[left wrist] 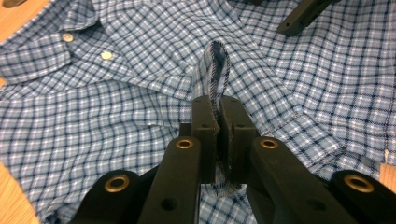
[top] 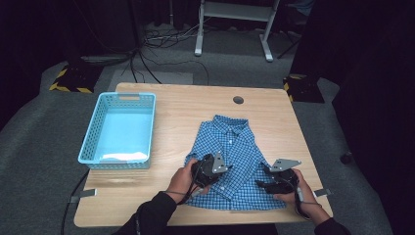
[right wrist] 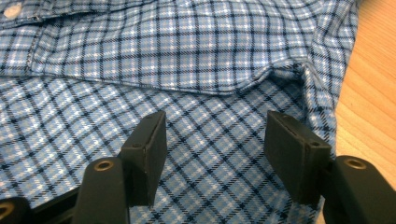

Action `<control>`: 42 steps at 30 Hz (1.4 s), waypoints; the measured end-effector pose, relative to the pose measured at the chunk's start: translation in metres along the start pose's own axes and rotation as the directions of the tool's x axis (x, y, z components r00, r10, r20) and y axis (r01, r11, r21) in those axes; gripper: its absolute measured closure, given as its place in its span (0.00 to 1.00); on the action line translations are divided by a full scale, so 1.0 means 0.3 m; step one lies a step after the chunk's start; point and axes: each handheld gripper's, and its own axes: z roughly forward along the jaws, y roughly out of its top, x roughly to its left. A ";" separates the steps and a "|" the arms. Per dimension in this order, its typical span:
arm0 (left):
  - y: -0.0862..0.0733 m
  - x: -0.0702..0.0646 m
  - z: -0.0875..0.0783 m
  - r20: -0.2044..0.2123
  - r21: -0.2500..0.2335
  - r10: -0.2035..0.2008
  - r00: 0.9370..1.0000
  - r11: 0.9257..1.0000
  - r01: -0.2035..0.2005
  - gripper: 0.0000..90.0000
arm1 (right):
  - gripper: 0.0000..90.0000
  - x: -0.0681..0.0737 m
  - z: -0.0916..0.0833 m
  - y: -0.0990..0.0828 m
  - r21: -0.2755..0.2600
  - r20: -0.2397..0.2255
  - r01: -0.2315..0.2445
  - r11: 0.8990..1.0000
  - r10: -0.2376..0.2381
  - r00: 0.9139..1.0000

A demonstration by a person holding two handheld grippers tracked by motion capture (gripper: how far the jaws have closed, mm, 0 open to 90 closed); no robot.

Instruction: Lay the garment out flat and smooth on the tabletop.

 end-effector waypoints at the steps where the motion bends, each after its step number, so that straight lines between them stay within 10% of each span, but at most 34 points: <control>1: -0.002 0.000 -0.004 -0.005 0.000 -0.004 1.000 1.000 0.004 0.95 | 0.44 -0.001 0.000 0.000 0.001 -0.001 -0.003 1.000 0.003 1.000; 18: -0.071 0.046 -0.105 -0.068 -0.041 -0.062 0.996 0.997 0.060 0.95 | 0.44 -0.009 0.001 -0.004 -0.003 -0.016 -0.014 1.000 0.014 1.000; 42: -0.261 0.108 -0.267 -0.153 -0.055 -0.181 0.972 0.983 0.175 0.95 | 0.42 -0.025 -0.004 -0.005 0.012 -0.016 -0.015 1.000 0.015 1.000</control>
